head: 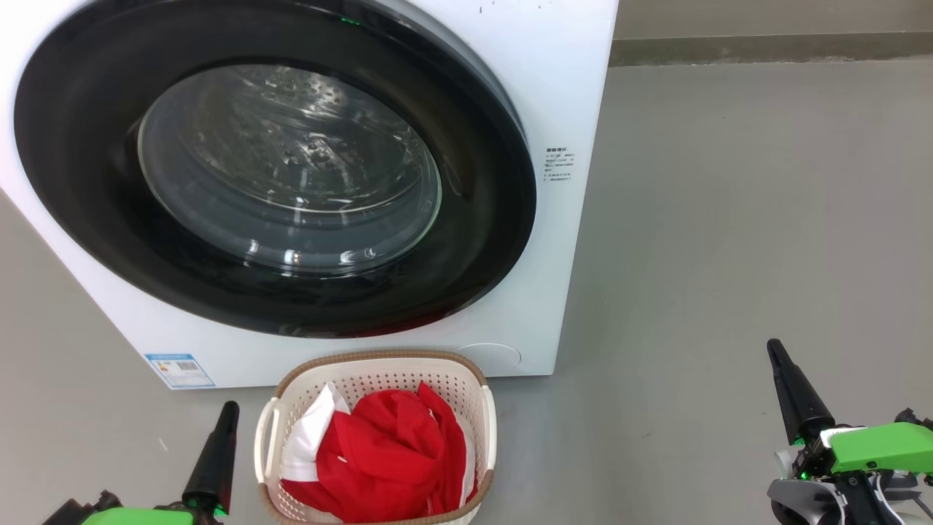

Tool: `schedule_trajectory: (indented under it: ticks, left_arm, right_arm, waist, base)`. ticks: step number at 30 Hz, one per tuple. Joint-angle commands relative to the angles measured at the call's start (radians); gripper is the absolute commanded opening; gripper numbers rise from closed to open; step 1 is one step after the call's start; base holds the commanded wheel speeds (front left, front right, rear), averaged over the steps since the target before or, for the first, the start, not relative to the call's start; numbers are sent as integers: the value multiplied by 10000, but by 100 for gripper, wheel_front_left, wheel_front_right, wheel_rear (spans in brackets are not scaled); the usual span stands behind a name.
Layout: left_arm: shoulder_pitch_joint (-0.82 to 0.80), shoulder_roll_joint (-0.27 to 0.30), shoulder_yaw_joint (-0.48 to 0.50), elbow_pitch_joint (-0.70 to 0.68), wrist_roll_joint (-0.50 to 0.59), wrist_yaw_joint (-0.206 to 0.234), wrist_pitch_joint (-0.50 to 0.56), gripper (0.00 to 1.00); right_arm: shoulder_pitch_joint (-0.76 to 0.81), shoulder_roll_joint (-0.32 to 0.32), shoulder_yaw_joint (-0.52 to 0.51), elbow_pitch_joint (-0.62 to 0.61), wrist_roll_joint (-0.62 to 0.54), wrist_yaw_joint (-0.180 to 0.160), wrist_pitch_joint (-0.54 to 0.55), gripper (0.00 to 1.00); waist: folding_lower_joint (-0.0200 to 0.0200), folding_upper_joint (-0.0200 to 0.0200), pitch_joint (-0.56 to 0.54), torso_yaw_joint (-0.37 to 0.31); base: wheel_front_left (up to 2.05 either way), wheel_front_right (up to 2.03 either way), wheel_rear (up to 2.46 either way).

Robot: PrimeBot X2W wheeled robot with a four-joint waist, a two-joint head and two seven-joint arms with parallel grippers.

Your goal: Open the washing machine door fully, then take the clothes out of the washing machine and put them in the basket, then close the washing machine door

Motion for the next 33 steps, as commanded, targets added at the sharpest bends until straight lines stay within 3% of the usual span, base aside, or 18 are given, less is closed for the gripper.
schedule_trajectory:
  ticks: [1,33]
  left_arm:
    - [-416,102,317,-208,-67,-69,76,0]
    - [-416,102,315,-208,-68,-69,75,0]
  right_arm:
    - [-415,-85,168,-292,-6,-7,45,0]
    - [-420,-46,112,-289,-52,-7,89,0]
  waist:
    - [0,0,0,0]
    - [0,0,0,0]
  base:
    - [0,0,0]
    - [0,0,0]
